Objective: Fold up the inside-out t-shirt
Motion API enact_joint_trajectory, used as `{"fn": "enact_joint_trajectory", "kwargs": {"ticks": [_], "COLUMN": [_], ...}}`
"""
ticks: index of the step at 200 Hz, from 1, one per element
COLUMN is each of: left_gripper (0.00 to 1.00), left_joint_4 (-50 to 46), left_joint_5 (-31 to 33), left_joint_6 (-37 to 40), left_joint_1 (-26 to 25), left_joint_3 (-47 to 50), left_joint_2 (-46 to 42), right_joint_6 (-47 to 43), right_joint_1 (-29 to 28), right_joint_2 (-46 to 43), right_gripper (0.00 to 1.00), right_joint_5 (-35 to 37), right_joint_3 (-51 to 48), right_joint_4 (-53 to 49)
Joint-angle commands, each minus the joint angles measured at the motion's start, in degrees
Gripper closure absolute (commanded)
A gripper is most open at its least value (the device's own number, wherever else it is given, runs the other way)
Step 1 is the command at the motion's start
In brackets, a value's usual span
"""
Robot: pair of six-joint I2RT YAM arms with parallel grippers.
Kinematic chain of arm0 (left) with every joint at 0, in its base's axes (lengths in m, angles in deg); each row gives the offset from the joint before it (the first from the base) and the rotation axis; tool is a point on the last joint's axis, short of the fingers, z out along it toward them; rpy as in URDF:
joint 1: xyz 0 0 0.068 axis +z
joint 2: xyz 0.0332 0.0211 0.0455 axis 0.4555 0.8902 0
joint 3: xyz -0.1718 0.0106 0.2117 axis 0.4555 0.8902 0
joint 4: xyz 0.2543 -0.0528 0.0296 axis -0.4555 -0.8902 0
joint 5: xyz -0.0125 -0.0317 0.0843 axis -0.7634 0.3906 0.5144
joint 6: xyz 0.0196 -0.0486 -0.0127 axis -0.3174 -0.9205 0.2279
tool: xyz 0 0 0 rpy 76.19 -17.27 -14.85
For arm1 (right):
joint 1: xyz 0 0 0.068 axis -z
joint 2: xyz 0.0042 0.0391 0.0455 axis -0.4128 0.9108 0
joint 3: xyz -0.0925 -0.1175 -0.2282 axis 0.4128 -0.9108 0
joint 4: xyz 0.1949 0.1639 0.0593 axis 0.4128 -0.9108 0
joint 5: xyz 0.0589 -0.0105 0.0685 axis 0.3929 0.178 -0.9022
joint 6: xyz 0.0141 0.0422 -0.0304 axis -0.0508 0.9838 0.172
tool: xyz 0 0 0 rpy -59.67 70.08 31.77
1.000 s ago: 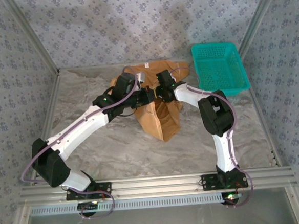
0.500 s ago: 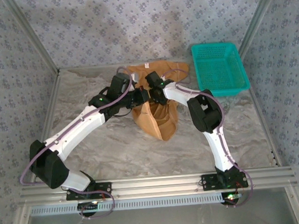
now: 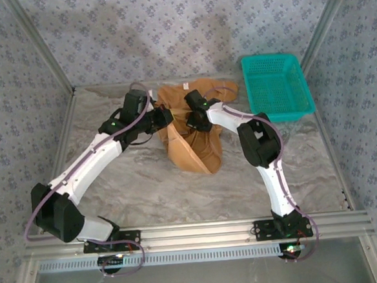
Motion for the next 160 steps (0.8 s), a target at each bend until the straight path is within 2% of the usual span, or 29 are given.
{"fn": "enact_joint_trajectory", "kwargs": {"ticks": [1, 22, 43, 77, 113, 149, 160], "left_gripper": [1.0, 1.0, 1.0, 1.0, 1.0, 1.0, 1.0], "left_joint_4": [1.7, 2.2, 2.2, 1.0, 2.7, 5.3, 5.2], "left_joint_5": [-1.4, -3.9, -5.4, -6.0, -4.3, -1.3, 1.9], "left_joint_6": [1.9, 2.4, 2.7, 3.7, 3.5, 0.7, 0.1], "left_joint_1": [3.8, 9.3, 14.4, 20.6, 23.4, 23.0, 22.5], "left_joint_3": [-2.0, -4.6, -7.2, -7.2, 1.7, 13.4, 17.3], "left_joint_2": [4.3, 11.4, 18.6, 25.1, 22.1, 13.6, 9.6], "right_joint_6": [-9.7, -14.4, -14.5, -16.9, -15.7, -17.8, -19.5], "right_joint_1": [0.2, 0.4, 1.0, 3.0, 8.5, 10.9, 11.4], "right_joint_2": [-11.7, -22.3, -32.5, -45.4, -53.6, -53.0, -52.8], "right_gripper": [1.0, 1.0, 1.0, 1.0, 1.0, 1.0, 1.0], "right_joint_5": [-4.7, -10.0, -15.5, -25.4, -28.7, -29.8, -28.4], "right_joint_3": [-2.8, -8.5, -13.3, -15.1, -17.0, -25.1, -28.8], "right_joint_4": [-2.4, 0.8, 3.7, 5.4, 5.7, 5.8, 5.3]}}
